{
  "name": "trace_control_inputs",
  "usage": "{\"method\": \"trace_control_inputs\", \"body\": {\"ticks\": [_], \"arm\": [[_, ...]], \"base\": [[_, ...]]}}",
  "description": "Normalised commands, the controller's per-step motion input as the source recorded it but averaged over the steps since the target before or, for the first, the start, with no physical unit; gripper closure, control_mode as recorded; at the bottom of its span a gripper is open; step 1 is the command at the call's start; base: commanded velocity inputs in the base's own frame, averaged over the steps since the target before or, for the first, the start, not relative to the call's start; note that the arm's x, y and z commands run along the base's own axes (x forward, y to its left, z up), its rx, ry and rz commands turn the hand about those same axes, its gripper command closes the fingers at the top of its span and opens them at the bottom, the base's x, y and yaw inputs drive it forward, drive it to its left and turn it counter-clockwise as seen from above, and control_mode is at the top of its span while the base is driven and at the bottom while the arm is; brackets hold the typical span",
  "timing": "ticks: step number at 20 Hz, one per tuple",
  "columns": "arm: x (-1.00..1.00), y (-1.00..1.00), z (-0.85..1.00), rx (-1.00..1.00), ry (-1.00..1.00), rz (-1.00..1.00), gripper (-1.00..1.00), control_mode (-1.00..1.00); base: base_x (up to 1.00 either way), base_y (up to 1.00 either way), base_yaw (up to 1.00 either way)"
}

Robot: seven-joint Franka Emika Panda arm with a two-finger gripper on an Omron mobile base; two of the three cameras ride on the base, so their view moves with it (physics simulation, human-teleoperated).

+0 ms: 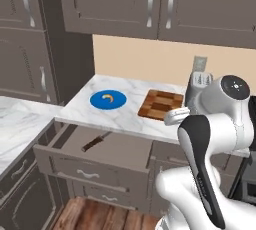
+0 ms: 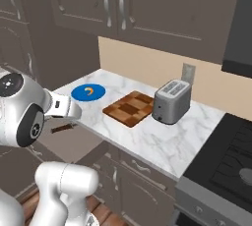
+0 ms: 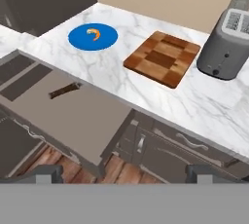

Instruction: Pick up the knife from the drawer and place it on the cutting board. Then place the meat from the plate to the cutting board.

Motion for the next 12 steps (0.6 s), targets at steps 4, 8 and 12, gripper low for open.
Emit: {"method": "trace_control_inputs", "body": {"ticks": [4,8,12], "arm": [[0.0,0.0,0.0,0.0,0.0,0.0,-1.0,1.0],[0.0,0.0,0.0,0.0,0.0,0.0,-1.0,1.0],[0.0,0.0,0.0,0.0,0.0,0.0,-1.0,1.0]], "base": [[0.54,0.0,0.12],[0.51,-0.04,0.1],[0.41,-0.01,0.07]]}}
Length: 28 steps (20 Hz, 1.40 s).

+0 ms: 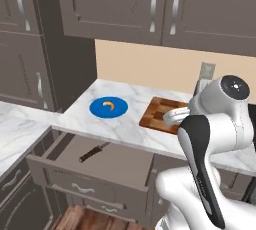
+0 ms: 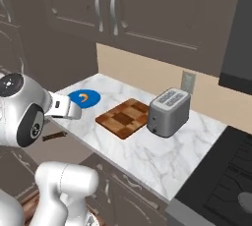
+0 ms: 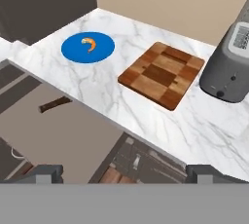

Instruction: Pick up the knife from the drawer and place it on the cutting board. Then place the meat from the plate to the cutting board.

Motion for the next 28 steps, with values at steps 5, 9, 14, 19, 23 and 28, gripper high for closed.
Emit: {"method": "trace_control_inputs", "body": {"ticks": [5,9,14,19,23,28], "arm": [[0.0,0.0,0.0,0.0,0.0,0.0,-1.0,1.0],[0.0,0.0,0.0,0.0,0.0,0.0,-1.0,1.0],[0.0,0.0,0.0,0.0,0.0,0.0,-1.0,1.0],[0.0,0.0,0.0,0.0,0.0,0.0,-1.0,1.0],[0.0,0.0,0.0,0.0,0.0,0.0,-1.0,1.0],[0.0,0.0,0.0,0.0,0.0,0.0,-1.0,1.0]], "base": [[0.35,-0.09,0.2],[0.37,-0.32,0.28],[0.32,-0.41,0.29],[0.42,-0.14,0.26],[0.5,0.03,0.16],[0.51,0.2,0.0]]}}
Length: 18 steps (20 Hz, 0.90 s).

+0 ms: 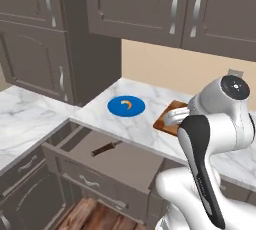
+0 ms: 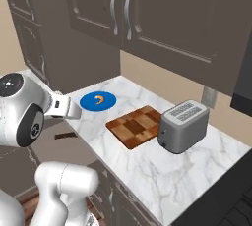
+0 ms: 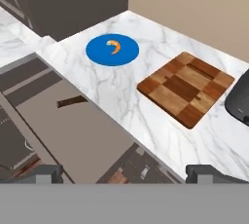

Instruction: Pick up the knife from the drawer and place it on the cutting board. Then place the meat from the plate to the cutting board.

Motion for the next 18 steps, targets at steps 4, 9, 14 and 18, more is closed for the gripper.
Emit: {"method": "trace_control_inputs", "body": {"ticks": [4,9,14,18], "arm": [[0.0,0.0,0.0,0.0,0.0,0.0,-1.0,1.0],[0.0,0.0,0.0,0.0,0.0,0.0,-1.0,1.0],[0.0,0.0,0.0,0.0,0.0,0.0,-1.0,1.0],[0.0,0.0,0.0,0.0,0.0,0.0,-1.0,1.0]], "base": [[0.7,0.31,0.0],[0.74,0.44,-0.05],[0.79,-0.02,-0.01],[0.84,-0.18,0.0]]}}
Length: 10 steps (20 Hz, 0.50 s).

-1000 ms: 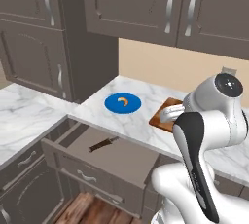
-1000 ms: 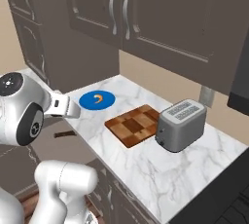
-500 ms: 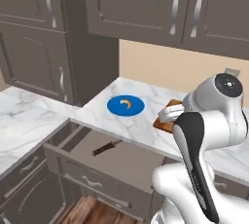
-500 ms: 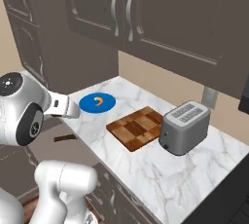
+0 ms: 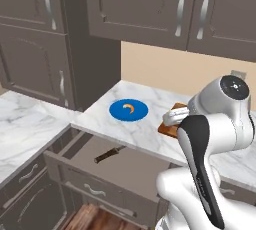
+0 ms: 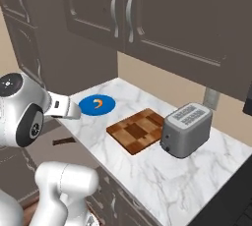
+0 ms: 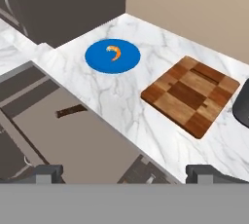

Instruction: Pick up the knife from the drawer and place it on the cutting board. Then place the meat from the plate to the cutting board.

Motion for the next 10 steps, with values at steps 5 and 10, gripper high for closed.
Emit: {"method": "trace_control_inputs", "body": {"ticks": [5,10], "arm": [[0.0,0.0,0.0,0.0,0.0,0.0,-1.0,1.0],[0.0,0.0,0.0,0.0,0.0,0.0,-1.0,1.0]], "base": [[0.49,-0.3,0.06],[0.39,-0.61,0.35]]}}
